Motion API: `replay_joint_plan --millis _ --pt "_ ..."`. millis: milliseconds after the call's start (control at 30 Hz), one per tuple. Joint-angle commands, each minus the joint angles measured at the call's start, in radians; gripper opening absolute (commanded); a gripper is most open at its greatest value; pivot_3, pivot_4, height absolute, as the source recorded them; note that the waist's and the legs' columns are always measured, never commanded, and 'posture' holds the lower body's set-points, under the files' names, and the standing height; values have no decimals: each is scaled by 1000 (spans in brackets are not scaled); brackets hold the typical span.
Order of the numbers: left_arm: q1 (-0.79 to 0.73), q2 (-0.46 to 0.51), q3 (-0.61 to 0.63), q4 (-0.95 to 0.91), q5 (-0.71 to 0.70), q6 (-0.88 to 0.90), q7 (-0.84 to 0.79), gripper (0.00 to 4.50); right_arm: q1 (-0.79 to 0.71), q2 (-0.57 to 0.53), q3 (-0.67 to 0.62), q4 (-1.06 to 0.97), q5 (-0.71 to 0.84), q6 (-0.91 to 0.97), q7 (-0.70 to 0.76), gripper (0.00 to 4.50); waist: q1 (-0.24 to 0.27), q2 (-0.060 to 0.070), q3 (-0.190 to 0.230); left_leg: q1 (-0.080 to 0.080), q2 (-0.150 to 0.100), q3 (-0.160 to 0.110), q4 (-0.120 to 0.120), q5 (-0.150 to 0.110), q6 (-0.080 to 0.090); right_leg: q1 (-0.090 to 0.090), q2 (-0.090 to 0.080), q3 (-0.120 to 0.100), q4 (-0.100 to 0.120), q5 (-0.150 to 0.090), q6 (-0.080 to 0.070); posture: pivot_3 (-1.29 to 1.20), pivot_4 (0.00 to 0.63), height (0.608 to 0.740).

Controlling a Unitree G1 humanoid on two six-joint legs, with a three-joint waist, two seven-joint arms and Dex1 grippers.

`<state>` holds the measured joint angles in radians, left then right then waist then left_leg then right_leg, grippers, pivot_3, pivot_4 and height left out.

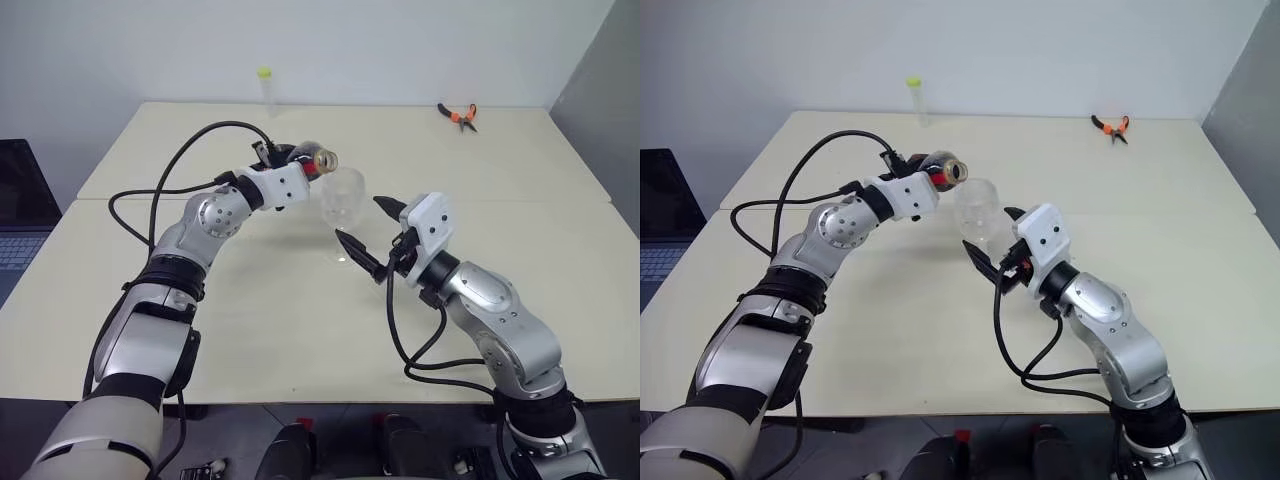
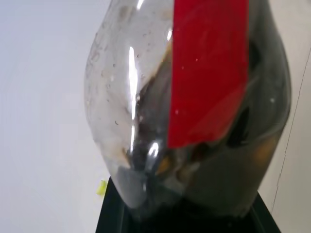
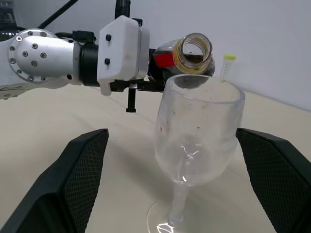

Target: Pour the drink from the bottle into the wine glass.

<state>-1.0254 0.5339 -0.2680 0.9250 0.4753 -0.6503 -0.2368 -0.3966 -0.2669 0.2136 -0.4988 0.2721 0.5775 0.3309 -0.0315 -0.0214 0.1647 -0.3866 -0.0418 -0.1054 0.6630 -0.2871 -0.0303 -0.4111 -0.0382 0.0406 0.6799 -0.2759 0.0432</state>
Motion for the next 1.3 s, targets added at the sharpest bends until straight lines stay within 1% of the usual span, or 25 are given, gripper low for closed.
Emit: replay_joint_plan --millis 33,567,867,1300 --pt "-75 33 -8 19 49 -48 88 742 -26 16 0 -15 -17 -9 -8 4500 0 0 0 0 0 0 0 0 0 0 0 0 0 0 0 0 150 740" --pt "-173 62 -83 99 177 -116 241 739 -31 49 9 -23 -53 42 -14 4500 -1 0 0 -2 0 0 0 0 0 -2 0 0 1 0 0 0 150 740" --pt "-197 69 -103 130 209 -123 278 739 -29 60 9 -28 -57 52 -13 4500 -2 0 0 -12 -1 0 2 1 -1 -11 0 -1 3 0 0 0 150 740" --pt "-213 81 -118 134 237 -131 303 739 -30 73 11 -24 -64 57 -16 4500 -3 0 0 -12 -1 0 3 1 -1 -11 0 0 3 0 0 0 150 740"
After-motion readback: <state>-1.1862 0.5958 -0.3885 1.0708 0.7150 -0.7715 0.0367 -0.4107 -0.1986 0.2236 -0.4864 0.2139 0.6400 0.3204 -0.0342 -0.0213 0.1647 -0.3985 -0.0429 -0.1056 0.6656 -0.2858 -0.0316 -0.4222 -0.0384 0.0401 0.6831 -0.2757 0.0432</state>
